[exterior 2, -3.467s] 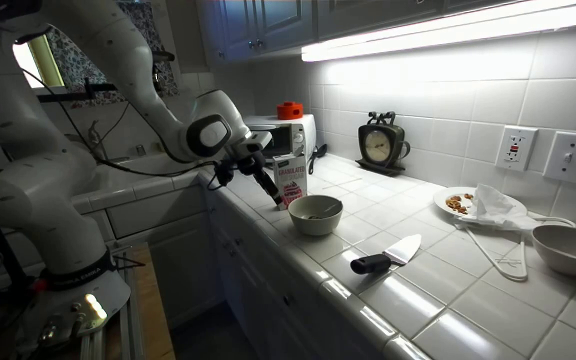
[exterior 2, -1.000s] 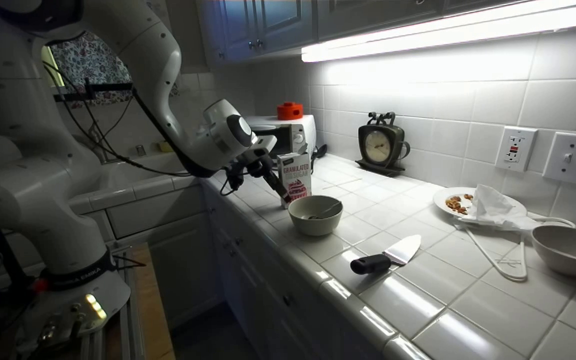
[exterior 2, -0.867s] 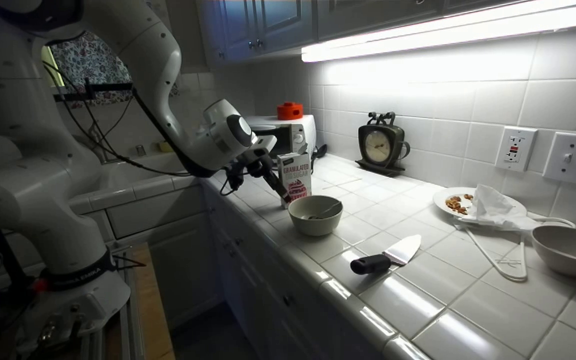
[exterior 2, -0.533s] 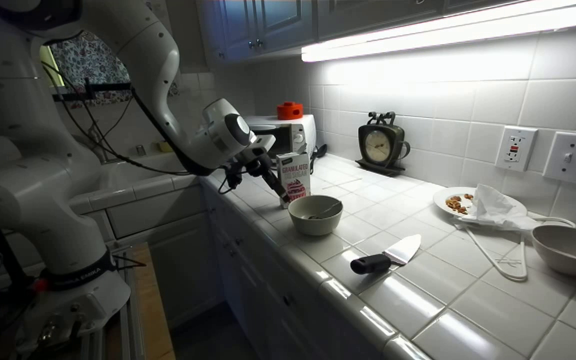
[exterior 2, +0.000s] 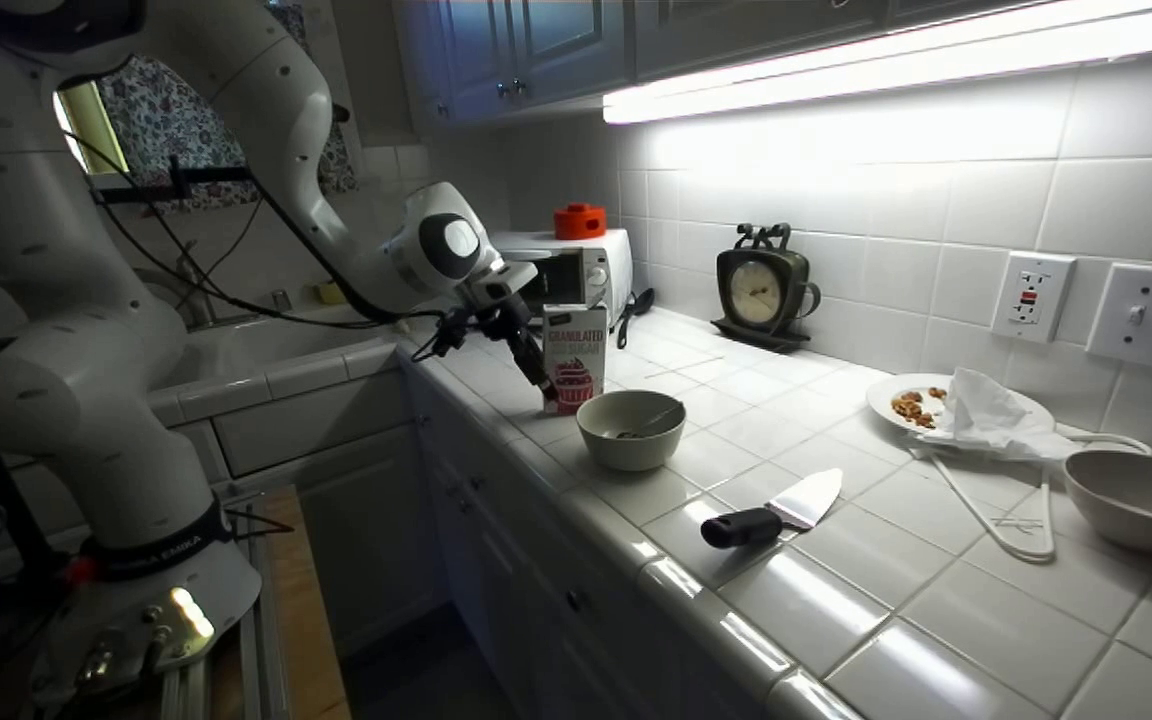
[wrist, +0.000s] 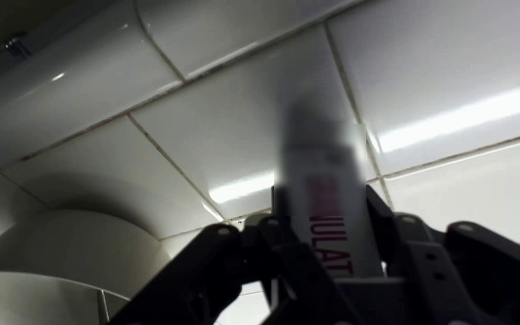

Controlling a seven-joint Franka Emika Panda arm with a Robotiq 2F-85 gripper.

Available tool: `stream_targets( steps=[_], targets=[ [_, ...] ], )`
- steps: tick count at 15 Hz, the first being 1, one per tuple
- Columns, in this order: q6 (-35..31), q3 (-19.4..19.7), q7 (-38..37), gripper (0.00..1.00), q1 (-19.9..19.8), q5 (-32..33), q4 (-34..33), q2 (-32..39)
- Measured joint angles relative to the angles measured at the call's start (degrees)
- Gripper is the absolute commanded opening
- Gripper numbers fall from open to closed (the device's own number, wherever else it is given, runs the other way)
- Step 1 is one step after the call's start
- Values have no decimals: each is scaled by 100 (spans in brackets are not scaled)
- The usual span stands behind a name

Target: Pour some of the milk into the bowl

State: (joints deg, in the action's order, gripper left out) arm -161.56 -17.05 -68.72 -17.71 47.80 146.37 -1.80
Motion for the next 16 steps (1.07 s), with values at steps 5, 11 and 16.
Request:
stream_targets(
  steps=[5,11,16],
  targets=[
    [634,272,682,16,787,-2230,40,-321],
    [1923,732,1029,16,1457,-4095,-129,-945],
    [2691,1045,1045,16,1507,-4692,-498,-1325]
  ],
)
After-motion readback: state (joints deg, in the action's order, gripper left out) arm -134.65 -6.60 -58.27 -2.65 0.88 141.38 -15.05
